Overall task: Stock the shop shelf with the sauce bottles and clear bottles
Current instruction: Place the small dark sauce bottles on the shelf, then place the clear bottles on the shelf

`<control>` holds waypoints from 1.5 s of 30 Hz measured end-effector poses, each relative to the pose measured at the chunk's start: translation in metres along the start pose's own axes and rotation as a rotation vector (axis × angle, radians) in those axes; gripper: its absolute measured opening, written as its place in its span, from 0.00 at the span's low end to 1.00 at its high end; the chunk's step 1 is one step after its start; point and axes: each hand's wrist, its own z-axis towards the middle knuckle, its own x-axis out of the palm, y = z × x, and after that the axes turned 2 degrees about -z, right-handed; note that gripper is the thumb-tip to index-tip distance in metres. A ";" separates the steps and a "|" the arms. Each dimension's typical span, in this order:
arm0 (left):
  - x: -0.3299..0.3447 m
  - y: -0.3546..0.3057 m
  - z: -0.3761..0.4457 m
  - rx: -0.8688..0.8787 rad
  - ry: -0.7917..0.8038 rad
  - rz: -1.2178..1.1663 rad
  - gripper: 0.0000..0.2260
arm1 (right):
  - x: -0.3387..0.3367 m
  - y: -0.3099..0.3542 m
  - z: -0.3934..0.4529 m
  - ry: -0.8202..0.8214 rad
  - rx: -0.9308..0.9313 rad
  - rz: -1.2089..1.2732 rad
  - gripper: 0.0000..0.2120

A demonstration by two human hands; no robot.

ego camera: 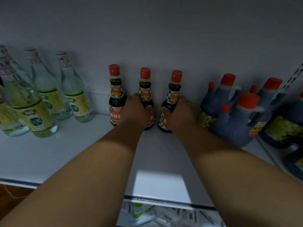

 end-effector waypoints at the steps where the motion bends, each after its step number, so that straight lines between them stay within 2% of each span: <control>1: 0.000 0.000 0.000 0.005 -0.004 0.004 0.18 | 0.000 0.001 0.000 -0.001 -0.001 -0.001 0.26; 14: 0.006 0.004 0.001 0.025 -0.037 -0.024 0.18 | -0.002 -0.005 0.003 0.010 -0.006 0.009 0.26; 17: 0.010 0.004 -0.001 0.004 -0.018 -0.061 0.24 | -0.002 -0.004 0.003 0.010 -0.004 0.003 0.27; 20: 0.012 -0.002 -0.026 -0.004 -0.065 -0.084 0.32 | -0.003 -0.004 -0.003 0.034 0.014 0.020 0.28; 23: 0.010 -0.002 -0.075 0.027 -0.131 -0.133 0.29 | -0.003 -0.001 -0.022 0.057 0.053 0.044 0.31; 26: 0.003 0.009 -0.126 0.038 -0.070 -0.120 0.24 | -0.004 0.002 -0.053 0.010 0.072 -0.110 0.32; 31: -0.048 0.024 -0.172 0.026 0.001 -0.015 0.23 | -0.022 0.034 -0.112 0.120 0.167 -0.062 0.36; 33: -0.074 0.031 -0.184 0.060 0.015 0.042 0.22 | -0.031 0.048 -0.138 0.112 0.111 -0.096 0.36; 37: -0.126 0.042 -0.217 0.112 0.055 0.059 0.21 | -0.057 0.079 -0.207 0.065 0.100 -0.091 0.30; 45: -0.229 0.061 -0.292 0.213 0.071 0.155 0.22 | -0.075 0.140 -0.316 0.107 -0.012 -0.031 0.29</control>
